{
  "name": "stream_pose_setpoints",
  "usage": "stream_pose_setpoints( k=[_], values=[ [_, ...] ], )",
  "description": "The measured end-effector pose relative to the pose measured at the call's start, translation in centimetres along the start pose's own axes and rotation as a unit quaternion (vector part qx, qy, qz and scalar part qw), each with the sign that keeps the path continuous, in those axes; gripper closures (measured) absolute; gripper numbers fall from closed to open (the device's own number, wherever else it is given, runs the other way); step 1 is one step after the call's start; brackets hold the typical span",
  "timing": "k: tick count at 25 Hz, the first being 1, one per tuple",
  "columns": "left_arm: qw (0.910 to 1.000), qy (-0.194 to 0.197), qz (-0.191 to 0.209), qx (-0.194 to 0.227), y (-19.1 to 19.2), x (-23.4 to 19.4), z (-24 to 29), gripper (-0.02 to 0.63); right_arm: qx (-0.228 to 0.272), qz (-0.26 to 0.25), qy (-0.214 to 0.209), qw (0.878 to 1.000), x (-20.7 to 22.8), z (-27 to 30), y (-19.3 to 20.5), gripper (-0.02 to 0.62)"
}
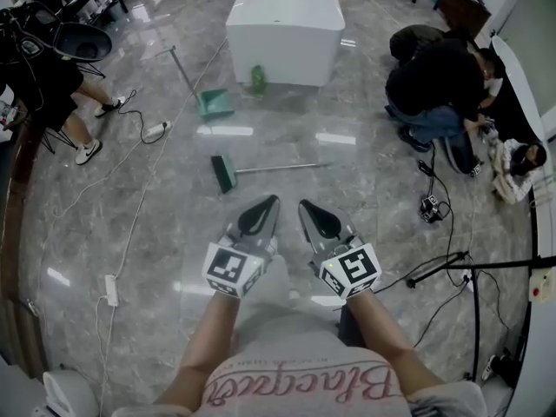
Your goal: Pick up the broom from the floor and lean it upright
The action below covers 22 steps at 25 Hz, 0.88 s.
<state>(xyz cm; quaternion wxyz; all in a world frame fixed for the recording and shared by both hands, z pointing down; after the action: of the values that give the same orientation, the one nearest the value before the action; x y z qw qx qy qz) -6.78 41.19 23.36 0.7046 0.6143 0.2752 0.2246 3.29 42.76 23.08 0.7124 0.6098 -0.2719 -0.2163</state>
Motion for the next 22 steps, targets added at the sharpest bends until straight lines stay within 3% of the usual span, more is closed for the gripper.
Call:
stream_pose_setpoints(
  k=[10,17,22],
  values=[
    [0.9996,0.029,0.001,-0.003,-1.4,-9.9,9.8,0.606,-0.018,0.011,0.032,0.999,8.5,10.7,-1.6,0.594],
    [0.9988,0.035,-0.010,-0.034,1.0,-14.0,14.0,0.606,-0.077,-0.002,0.016,0.997,11.5,14.8,0.7,0.594],
    [0.9958,0.034,-0.010,-0.084,4.6,-15.6,17.7,0.606,-0.112,0.021,0.033,0.993,15.8,16.6,4.2,0.594]
  ],
)
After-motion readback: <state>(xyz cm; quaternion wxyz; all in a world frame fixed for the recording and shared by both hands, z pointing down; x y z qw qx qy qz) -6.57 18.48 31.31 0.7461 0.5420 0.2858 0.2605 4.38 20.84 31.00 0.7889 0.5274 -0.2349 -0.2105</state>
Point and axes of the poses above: the fingertips, and each gripper's own axes: z forward along the fingers, x to its right, y out of its underside, the point moved 4 cm from there along -z, backward along the fingers, and after that the axes turned 2 degrees about -y, right-handed, at the moved point
